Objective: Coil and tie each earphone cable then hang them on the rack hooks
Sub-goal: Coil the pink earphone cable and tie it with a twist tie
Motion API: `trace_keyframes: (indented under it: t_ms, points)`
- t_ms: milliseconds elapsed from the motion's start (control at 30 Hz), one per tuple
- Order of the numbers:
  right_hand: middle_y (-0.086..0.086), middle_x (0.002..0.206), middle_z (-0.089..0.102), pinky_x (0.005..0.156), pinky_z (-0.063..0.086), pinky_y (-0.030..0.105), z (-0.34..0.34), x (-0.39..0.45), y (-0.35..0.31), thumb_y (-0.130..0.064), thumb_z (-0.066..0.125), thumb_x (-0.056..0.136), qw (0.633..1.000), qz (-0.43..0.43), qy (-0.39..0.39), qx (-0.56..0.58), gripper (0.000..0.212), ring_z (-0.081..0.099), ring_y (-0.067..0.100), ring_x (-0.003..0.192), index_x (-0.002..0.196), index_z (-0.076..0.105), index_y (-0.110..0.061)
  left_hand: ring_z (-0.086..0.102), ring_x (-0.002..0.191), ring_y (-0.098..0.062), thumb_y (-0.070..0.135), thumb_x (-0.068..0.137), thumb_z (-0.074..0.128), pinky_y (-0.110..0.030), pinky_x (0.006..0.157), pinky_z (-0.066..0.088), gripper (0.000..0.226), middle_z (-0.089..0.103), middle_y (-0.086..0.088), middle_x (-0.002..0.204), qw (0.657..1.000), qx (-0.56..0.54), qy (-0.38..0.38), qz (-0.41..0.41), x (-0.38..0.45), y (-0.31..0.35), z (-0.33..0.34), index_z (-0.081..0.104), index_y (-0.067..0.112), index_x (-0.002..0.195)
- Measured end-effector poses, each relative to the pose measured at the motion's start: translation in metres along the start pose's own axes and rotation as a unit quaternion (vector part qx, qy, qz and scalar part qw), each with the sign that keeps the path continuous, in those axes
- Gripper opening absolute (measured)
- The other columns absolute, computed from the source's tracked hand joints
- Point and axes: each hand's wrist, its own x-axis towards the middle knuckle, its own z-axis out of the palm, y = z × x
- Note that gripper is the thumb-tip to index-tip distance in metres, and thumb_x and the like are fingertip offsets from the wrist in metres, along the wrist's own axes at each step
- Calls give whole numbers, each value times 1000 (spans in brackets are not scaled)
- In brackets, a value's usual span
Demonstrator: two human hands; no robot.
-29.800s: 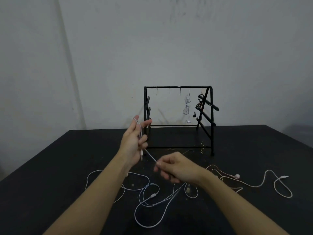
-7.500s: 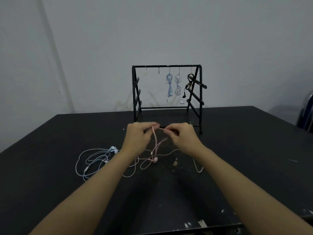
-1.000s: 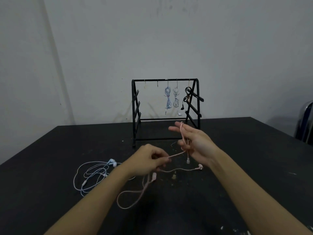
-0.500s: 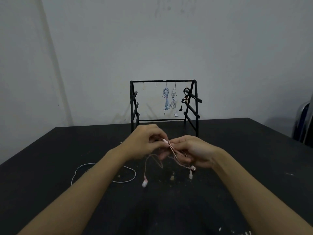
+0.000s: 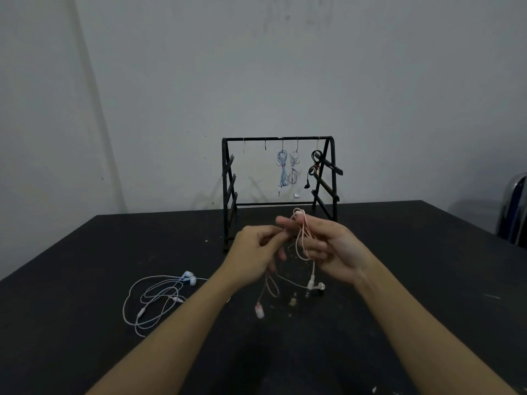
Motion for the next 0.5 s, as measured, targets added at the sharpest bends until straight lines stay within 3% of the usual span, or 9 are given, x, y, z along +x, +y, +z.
trace_keyframes:
  t_ms: [133, 267, 333, 433, 500]
  points:
    - [6, 84, 49, 36, 28, 11, -2, 4, -1, -11, 36, 98, 998, -7, 56, -23, 20, 36, 3, 40, 96, 55, -3, 53, 48, 0, 17, 92, 55, -13, 49, 43, 15, 60, 4, 58, 992, 52, 111, 19, 3, 4, -2, 70, 15, 90]
    - [20, 114, 62, 35, 28, 10, -1, 2, -3, -10, 35, 98, 997, -11, 68, 16, 19, 35, 2, 37, 94, 52, -4, 51, 45, 3, 20, 91, 57, -6, 48, 36, 16, 59, 6, 54, 992, 95, 75, 41, 2, 6, -4, 73, 16, 91]
    - [21, 112, 64, 35, 26, 9, 3, 0, -3, -10, 36, 96, 998, -3, 49, 29, 18, 33, 2, 36, 89, 53, -4, 51, 45, -1, 20, 92, 56, -10, 47, 37, 16, 60, 4, 55, 991, 90, 88, 50, 0, 6, 0, 72, 21, 92]
    - [13, 94, 66, 32, 23, 9, 11, -6, -6, -11, 44, 87, 999, 22, 19, 31, 14, 33, 3, 34, 85, 56, -3, 57, 52, -18, 21, 91, 57, -27, 50, 46, 16, 61, 4, 56, 984, 76, 156, 41, 2, 5, -2, 72, 23, 88]
    - [9, 86, 70, 32, 22, 9, 13, -9, -9, -11, 46, 83, 999, 40, 9, 13, 14, 33, 3, 33, 83, 56, -3, 59, 54, -17, 22, 90, 59, -32, 54, 48, 16, 62, 6, 58, 977, 101, 183, 31, 5, 4, -5, 74, 20, 86]
